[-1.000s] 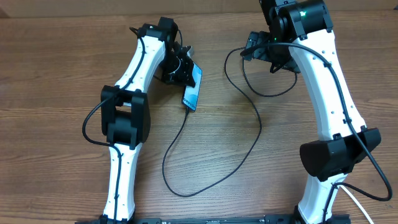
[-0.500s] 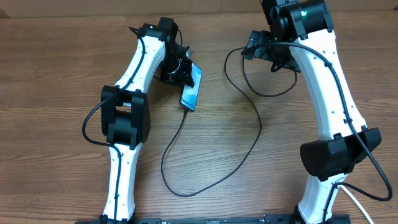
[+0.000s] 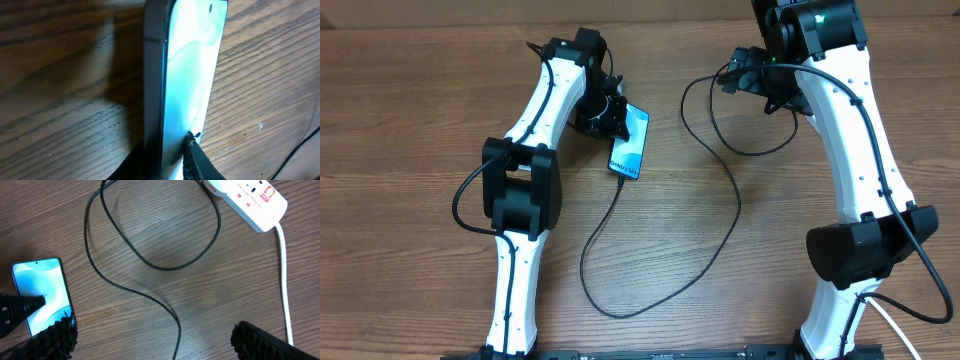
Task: Plug charger to phone and switch on socket
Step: 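Lay the phone flat on the table and open the left gripper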
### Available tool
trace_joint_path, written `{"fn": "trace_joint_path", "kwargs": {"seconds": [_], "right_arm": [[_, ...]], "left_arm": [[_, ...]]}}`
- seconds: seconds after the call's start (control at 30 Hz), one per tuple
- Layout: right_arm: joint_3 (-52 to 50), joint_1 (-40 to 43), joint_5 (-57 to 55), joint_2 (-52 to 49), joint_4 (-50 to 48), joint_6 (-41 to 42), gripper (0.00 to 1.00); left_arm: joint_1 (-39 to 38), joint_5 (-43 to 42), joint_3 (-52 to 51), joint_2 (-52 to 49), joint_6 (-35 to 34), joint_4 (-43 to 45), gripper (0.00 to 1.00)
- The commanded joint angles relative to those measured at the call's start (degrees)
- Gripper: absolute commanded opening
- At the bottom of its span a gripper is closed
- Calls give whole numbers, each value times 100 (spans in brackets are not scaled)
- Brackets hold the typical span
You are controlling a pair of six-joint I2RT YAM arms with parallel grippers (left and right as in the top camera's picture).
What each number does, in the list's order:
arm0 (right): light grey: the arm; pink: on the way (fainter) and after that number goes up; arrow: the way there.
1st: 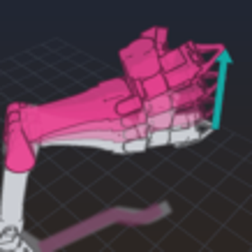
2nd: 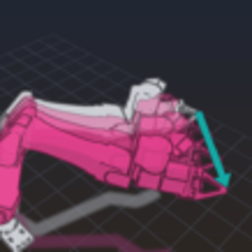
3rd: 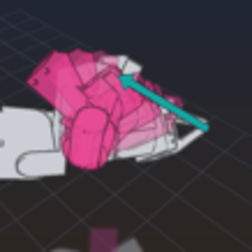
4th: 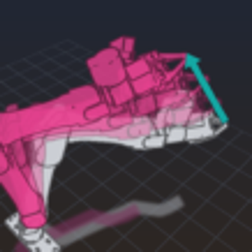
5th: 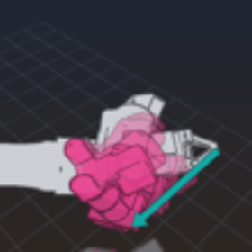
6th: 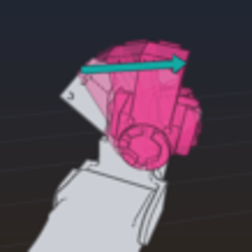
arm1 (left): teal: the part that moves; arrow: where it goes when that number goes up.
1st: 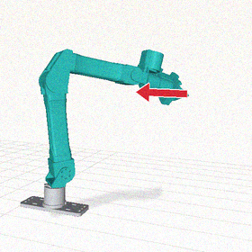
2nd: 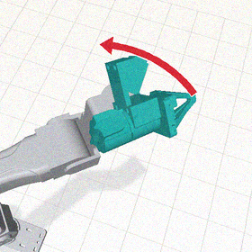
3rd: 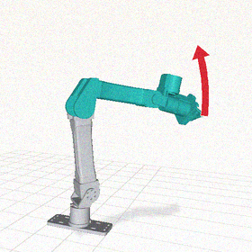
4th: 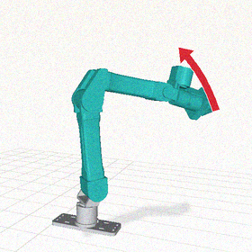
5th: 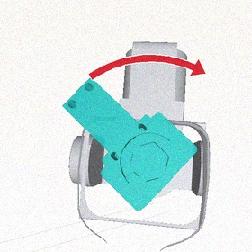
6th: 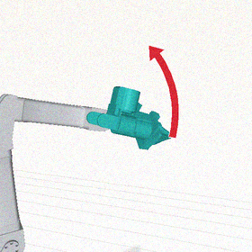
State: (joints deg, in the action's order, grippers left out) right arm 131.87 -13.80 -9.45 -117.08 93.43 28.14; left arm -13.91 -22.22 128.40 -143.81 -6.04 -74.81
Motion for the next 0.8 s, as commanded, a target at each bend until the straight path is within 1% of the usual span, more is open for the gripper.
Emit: {"fn": "trace_joint_path", "kwargs": {"seconds": [0.0, 0.17, 0.33, 0.7, 0.77], "right_arm": [[46, 74, -105, -42, -28, 20, 100], [46, 136, -103, -116, 15, 20, 100], [46, 142, -101, -168, 61, 20, 100], [46, 142, -101, -168, 103, 20, 100], [46, 142, -101, -168, 101, 20, 100]], "left_arm": [[-55, 348, 70, -31, -42, -39, 17], [-52, 835, 70, -31, -42, -107, 15], [-52, 1237, 61, -31, -39, -197, 16], [-52, 1257, 0, -31, -17, -142, 24], [-52, 1257, 0, -31, -17, -142, 24]]}}
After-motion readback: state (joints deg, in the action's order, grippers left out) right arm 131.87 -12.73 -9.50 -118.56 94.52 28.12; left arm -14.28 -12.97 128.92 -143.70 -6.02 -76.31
